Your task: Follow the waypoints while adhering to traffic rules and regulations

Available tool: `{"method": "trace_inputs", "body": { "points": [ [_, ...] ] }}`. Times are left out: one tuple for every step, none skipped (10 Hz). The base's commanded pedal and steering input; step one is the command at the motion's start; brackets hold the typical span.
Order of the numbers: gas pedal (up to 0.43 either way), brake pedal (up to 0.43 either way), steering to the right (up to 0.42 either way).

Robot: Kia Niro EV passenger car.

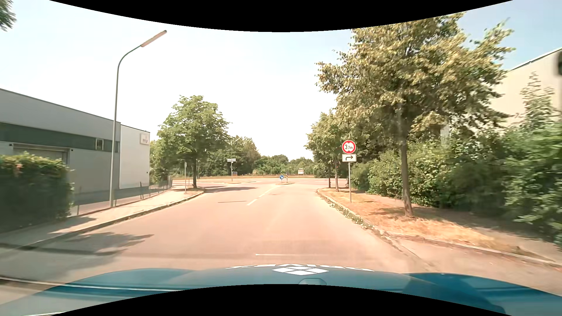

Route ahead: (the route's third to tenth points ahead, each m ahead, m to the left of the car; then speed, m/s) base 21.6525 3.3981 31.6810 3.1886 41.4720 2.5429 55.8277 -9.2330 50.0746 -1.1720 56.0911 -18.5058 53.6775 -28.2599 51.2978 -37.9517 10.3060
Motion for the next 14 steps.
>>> {"method": "trace_inputs", "body": {
  "points": [
    [0.000,0.195,-0.001],
    [0.000,0.195,-0.002],
    [0.000,0.201,-0.001],
    [0.000,0.201,0.000],
    [0.000,0.201,0.000],
    [0.000,0.201,0.001],
    [0.000,0.201,0.003],
    [0.000,0.195,0.004],
    [0.000,0.189,0.004],
    [0.000,0.189,0.005],
    [0.000,0.177,0.008],
    [0.000,0.171,0.010],
    [0.000,0.177,0.012],
    [0.000,0.177,0.017]
  ]
}}
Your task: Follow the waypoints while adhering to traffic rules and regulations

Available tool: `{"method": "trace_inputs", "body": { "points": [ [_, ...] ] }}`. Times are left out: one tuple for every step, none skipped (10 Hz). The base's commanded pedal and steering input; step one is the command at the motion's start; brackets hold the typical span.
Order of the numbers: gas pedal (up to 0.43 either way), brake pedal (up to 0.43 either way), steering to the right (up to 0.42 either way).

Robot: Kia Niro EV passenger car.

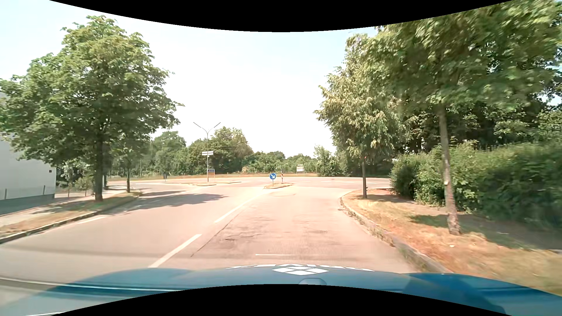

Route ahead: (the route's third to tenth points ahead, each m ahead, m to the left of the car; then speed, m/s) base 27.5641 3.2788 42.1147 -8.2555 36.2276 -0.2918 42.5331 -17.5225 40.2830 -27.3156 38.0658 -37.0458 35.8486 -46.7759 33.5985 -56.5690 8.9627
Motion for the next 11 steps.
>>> {"method": "trace_inputs", "body": {
  "points": [
    [0.000,0.177,0.022],
    [0.000,0.189,0.023],
    [0.000,0.195,0.023],
    [0.000,0.195,0.024],
    [0.000,0.189,0.026],
    [0.000,0.201,0.031],
    [0.000,0.195,0.034],
    [0.000,0.207,0.037],
    [0.000,0.189,0.038],
    [0.000,0.195,0.040],
    [0.000,0.171,0.050]
  ]
}}
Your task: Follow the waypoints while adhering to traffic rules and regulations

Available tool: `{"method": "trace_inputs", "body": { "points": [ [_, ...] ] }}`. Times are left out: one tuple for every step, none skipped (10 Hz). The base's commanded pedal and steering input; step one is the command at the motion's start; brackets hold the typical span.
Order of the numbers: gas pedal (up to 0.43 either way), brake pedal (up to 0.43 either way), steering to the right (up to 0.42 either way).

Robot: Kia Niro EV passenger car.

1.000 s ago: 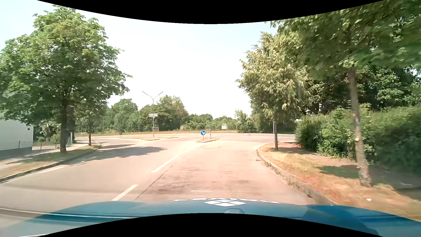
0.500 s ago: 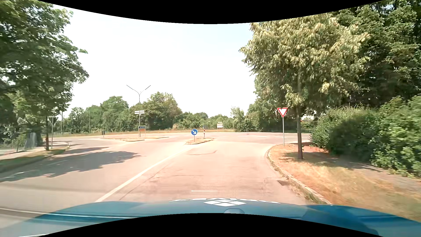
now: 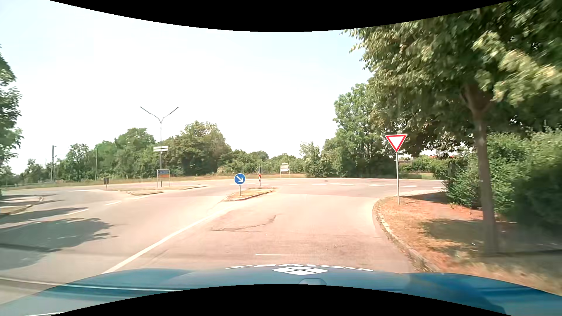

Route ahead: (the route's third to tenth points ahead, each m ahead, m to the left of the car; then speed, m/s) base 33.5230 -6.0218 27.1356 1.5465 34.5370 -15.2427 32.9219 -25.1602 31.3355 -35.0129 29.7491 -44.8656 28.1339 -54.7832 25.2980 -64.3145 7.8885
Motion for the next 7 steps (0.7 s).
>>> {"method": "trace_inputs", "body": {
  "points": [
    [0.000,0.165,0.059],
    [0.000,0.189,0.067],
    [0.000,0.183,0.074],
    [0.000,0.189,0.078],
    [0.000,0.183,0.085],
    [0.000,0.183,0.090],
    [0.000,0.189,0.094]
  ]
}}
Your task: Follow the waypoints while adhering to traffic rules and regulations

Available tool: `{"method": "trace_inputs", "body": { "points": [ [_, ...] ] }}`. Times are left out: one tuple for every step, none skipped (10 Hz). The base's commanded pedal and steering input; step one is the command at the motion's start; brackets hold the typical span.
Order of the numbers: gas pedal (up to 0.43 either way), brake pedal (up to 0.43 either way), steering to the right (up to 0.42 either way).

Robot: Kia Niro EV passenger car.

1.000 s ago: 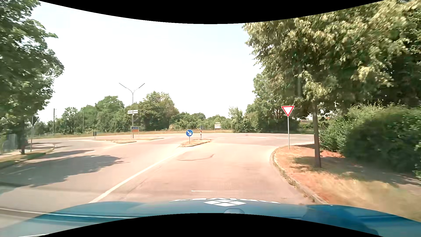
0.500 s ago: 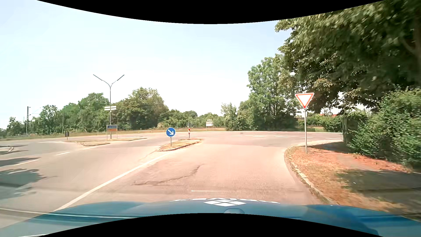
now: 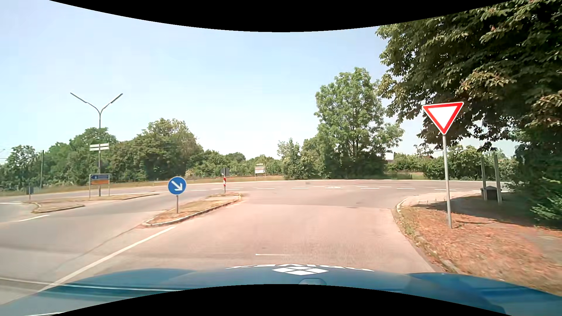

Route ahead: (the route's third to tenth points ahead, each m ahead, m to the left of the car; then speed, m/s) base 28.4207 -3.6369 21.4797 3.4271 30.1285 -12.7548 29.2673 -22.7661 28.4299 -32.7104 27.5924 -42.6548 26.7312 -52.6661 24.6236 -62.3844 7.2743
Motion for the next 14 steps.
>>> {"method": "trace_inputs", "body": {
  "points": [
    [0.000,0.165,0.102],
    [0.000,0.177,0.100],
    [0.000,0.177,0.097],
    [0.000,0.183,0.097],
    [0.000,0.201,0.098],
    [0.000,0.195,0.099],
    [0.000,0.201,0.100],
    [0.000,0.201,0.105],
    [0.000,0.195,0.114],
    [0.000,0.201,0.120],
    [0.000,0.201,0.122],
    [0.000,0.201,0.125],
    [0.000,0.201,0.131],
    [0.000,0.213,0.137]
  ]
}}
